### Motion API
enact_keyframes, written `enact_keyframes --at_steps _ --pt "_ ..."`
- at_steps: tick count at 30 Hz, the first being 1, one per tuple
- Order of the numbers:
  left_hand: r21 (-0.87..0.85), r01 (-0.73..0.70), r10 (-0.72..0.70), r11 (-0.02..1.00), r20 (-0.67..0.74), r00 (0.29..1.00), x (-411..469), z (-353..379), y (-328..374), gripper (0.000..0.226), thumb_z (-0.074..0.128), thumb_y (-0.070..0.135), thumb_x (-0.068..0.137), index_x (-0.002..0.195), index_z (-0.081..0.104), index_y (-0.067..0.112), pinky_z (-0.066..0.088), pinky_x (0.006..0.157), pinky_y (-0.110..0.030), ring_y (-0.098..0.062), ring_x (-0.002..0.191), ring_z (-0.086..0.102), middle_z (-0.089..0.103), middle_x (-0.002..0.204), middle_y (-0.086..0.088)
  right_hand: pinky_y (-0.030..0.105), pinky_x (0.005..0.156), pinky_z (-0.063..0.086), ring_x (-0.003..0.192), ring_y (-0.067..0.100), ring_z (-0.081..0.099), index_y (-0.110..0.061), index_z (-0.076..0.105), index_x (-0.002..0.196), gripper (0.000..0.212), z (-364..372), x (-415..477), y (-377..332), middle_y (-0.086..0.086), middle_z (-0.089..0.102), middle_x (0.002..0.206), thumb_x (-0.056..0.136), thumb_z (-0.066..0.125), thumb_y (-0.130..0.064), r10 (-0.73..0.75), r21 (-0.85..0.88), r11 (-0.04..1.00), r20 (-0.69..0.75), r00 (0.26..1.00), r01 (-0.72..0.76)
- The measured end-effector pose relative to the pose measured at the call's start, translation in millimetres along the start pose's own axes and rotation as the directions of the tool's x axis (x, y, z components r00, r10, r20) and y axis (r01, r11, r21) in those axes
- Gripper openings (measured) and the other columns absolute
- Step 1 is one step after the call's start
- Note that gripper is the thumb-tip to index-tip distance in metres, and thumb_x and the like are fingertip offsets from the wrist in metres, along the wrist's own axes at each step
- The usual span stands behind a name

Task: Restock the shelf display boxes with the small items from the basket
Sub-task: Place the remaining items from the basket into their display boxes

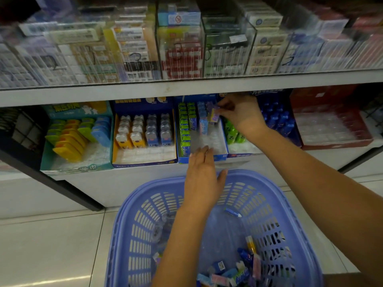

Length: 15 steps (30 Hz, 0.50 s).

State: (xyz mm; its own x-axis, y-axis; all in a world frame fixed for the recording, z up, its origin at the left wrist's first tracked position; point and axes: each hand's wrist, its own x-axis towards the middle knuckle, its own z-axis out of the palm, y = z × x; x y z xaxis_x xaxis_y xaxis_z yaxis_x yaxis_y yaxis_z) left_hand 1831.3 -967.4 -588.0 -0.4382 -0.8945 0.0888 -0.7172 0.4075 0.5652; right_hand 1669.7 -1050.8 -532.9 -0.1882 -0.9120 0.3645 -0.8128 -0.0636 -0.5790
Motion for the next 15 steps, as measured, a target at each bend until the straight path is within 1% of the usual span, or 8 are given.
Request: enact_keyframes --at_steps 2,5,8,10,11,13,14,15 --pt "-0.023 -0.007 0.006 1.000 -0.014 1.000 1.2 0.5 -1.4 0.063 0.051 0.034 0.096 0.148 0.026 0.007 0.000 0.119 -0.026 -0.021 0.144 0.017 0.025 0.155 -0.006 0.019 0.072 0.041 0.088 0.020 0.062 -0.001 0.068 0.096 0.020 7.8 2.4 4.0 0.013 0.070 0.098 0.082 0.071 -0.015 -0.008 -0.033 0.999 0.052 0.999 0.010" --pt "-0.038 -0.013 0.012 0.999 -0.022 1.000 2.3 0.9 -2.8 0.062 0.051 0.032 0.097 0.148 0.027 0.007 0.001 0.119 -0.025 -0.020 0.144 0.018 0.026 0.155 -0.006 0.009 0.064 0.031 0.085 0.012 0.055 -0.003 0.067 0.097 0.020 11.1 3.8 7.0 0.012 0.069 0.101 0.082 0.071 -0.014 0.006 -0.073 0.997 0.142 0.990 0.004" --pt "-0.044 -0.020 0.020 0.999 -0.019 1.000 1.1 3.0 -3.9 0.062 0.051 0.032 0.097 0.148 0.026 0.007 0.000 0.119 -0.025 -0.020 0.144 0.017 0.025 0.155 -0.006 0.012 0.066 0.029 0.094 0.021 0.059 -0.004 0.067 0.099 0.020 8.9 6.3 5.0 0.012 0.067 0.105 0.084 0.069 -0.019 0.019 -0.175 0.985 0.182 0.983 0.013" --pt "-0.044 -0.023 0.023 0.999 -0.014 1.000 1.6 3.6 -5.3 0.062 0.051 0.032 0.097 0.149 0.026 0.008 0.000 0.119 -0.024 -0.018 0.144 0.016 0.024 0.156 -0.005 0.020 0.075 0.035 0.106 0.027 0.055 -0.004 0.068 0.102 0.023 7.7 9.4 0.3 0.015 0.062 0.115 0.089 0.063 -0.022 0.003 -0.309 0.948 0.239 0.971 0.073" --pt "-0.043 -0.027 0.026 0.999 -0.009 1.000 2.1 3.3 -5.9 0.062 0.051 0.032 0.097 0.149 0.026 0.008 -0.001 0.118 -0.024 -0.019 0.145 0.016 0.024 0.156 -0.005 0.024 0.082 0.038 0.113 0.029 0.051 -0.004 0.067 0.105 0.025 6.8 11.6 -4.0 0.015 0.057 0.121 0.091 0.060 -0.023 0.013 -0.369 0.925 0.284 0.959 0.096" --pt "-0.046 -0.036 0.036 0.998 0.000 0.999 2.5 2.0 -6.0 0.061 0.051 0.030 0.097 0.148 0.027 0.008 0.002 0.119 -0.025 -0.020 0.145 0.017 0.025 0.156 -0.005 0.029 0.093 0.040 0.120 0.031 0.046 -0.004 0.063 0.114 0.029 5.4 14.9 -15.1 0.016 0.049 0.131 0.094 0.054 -0.023 0.046 -0.424 0.898 0.349 0.936 0.114" --pt "-0.070 -0.038 0.039 0.997 0.008 0.999 1.5 0.3 -5.5 0.058 0.050 0.029 0.097 0.147 0.030 0.008 0.007 0.119 -0.025 -0.020 0.144 0.019 0.028 0.155 -0.005 0.029 0.095 0.040 0.122 0.031 0.045 -0.004 0.059 0.120 0.031 2.7 13.9 -20.7 0.016 0.047 0.134 0.095 0.053 -0.021 0.073 -0.423 0.901 0.359 0.930 0.093" --pt "-0.127 -0.042 0.042 0.991 -0.003 0.999 -0.8 -1.5 -4.2 0.052 0.050 0.028 0.098 0.144 0.036 0.009 0.017 0.116 -0.026 -0.021 0.141 0.026 0.034 0.151 -0.005 0.028 0.095 0.040 0.123 0.030 0.045 -0.005 0.056 0.124 0.033 -1.9 10.7 -25.2 0.015 0.046 0.136 0.094 0.053 -0.019 0.110 -0.411 0.910 0.368 0.923 0.056"
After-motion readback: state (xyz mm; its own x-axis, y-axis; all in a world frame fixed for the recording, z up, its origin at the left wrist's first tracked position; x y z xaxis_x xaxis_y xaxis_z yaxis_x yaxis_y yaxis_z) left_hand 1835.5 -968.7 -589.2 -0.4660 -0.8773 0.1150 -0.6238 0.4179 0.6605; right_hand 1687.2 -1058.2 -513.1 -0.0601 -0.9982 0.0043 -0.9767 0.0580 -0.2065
